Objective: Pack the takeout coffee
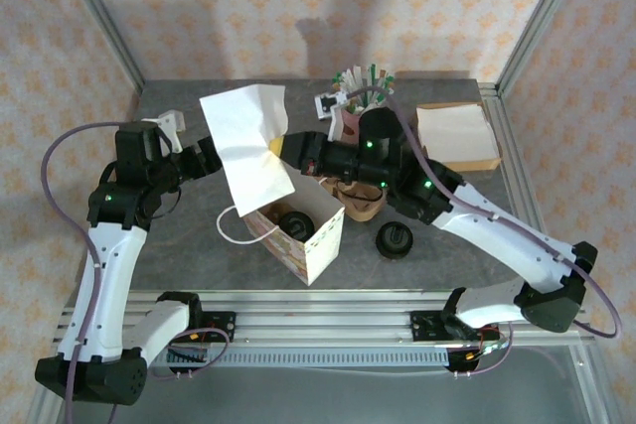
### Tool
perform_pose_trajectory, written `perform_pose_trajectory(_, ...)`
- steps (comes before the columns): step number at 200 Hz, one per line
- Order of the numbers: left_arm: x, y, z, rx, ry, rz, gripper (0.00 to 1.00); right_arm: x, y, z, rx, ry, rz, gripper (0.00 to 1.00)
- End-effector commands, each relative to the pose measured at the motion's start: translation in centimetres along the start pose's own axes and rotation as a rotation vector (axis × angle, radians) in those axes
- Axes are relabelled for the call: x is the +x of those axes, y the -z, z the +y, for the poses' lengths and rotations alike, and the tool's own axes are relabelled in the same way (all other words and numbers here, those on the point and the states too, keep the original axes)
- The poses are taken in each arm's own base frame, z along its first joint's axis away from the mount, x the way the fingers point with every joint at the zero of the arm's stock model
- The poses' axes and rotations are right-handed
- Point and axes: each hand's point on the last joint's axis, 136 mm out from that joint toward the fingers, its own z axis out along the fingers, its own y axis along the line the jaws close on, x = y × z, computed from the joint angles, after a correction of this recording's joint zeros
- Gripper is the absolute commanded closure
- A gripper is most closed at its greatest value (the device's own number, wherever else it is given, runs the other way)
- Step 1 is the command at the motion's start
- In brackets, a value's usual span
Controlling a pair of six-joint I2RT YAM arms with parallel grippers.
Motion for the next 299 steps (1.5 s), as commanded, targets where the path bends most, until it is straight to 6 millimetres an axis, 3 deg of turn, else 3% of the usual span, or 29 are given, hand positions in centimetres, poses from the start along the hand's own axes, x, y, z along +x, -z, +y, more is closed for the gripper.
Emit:
perform_pose_trajectory(1, -0.5, 0.9, -0.6, 0.002, -0.004, -0.030, 0.16, -0.6, 0.0, -0.1, -0.045, -0.106, -0.065, 1.00)
perform_pose_trajectory(47, -0.5, 1.2, -0.7, -0.004, -0.007, -0.036, 0.15, 2.8, -0.6, -5.1, 0.076, -0.203, -0.003, 1.00)
perform_pose_trajectory(91, -0.4, 1.1, -0.8, -0.002, -0.008, -0.033, 0.16, 2.8, 1.9, -9.2, 0.322, -0.089, -0.030, 1.00)
perform_pose_trajectory(137, -0.4, 1.2, -0.8, -0.002, -0.012, -0.033, 0.16, 4.7, 1.1, -10.7, 0.390, -0.059, 0.085, 1.00)
perform_pose_trajectory(206, -0.1, 1.1, -0.9, 0.001, -0.017, -0.026, 0.16, 5.8, 2.3, -14.3, 0.622, 0.083, 0.221, 1.00)
perform_pose_trajectory(299, -0.3, 1.3, -1.2, 0.008, -0.026, -0.025, 0.16, 8.4, 1.5, -16.1, 0.743, 0.219, 0.405, 1.00)
